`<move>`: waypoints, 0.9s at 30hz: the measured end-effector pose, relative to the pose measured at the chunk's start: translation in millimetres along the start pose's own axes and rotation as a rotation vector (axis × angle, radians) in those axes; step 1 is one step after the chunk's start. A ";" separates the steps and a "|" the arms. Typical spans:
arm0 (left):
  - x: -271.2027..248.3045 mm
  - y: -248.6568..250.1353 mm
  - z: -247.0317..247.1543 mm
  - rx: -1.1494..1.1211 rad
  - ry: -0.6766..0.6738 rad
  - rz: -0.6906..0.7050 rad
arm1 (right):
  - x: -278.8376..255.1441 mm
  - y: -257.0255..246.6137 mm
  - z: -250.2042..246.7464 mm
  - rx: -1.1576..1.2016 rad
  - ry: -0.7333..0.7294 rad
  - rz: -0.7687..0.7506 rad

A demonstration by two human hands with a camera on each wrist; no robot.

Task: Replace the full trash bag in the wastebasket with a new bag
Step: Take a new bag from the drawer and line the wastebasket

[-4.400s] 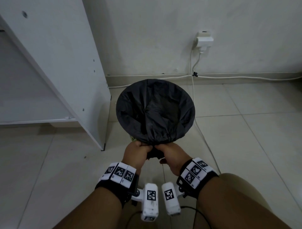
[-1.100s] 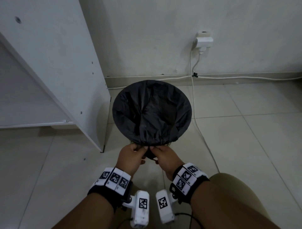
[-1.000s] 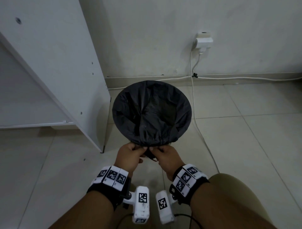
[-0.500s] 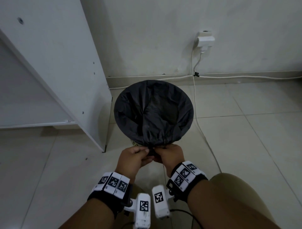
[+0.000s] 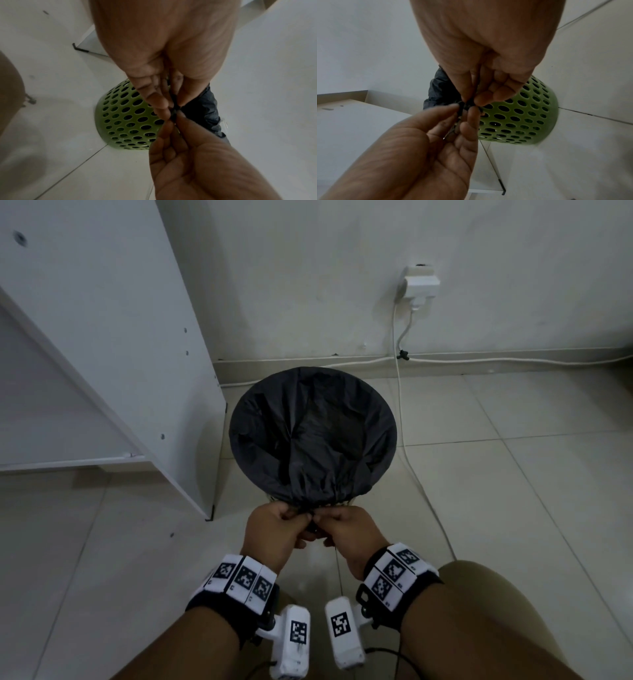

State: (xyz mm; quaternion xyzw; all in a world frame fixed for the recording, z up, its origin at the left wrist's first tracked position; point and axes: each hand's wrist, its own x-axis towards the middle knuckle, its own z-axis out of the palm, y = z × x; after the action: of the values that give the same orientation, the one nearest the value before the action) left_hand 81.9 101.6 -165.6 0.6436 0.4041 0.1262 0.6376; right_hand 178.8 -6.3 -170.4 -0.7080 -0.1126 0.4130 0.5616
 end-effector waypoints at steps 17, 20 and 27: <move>10.7 -3.5 -2.9 -0.345 0.191 -0.108 | -12.7 -30.4 -31.1 -0.627 -0.065 -0.285; 13.2 -4.8 -5.3 -0.385 0.254 -0.093 | -17.1 -48.8 -44.9 -0.795 0.170 -0.596; 9.7 -12.9 -9.4 -0.326 0.471 0.012 | 14.2 -67.4 -58.8 -1.420 0.089 -0.679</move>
State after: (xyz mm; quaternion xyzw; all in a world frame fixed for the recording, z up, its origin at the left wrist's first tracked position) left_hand 77.1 113.2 -179.5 0.4879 0.5117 0.3392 0.6205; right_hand 250.2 -15.6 -115.4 -0.8401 -0.5370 0.0197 0.0745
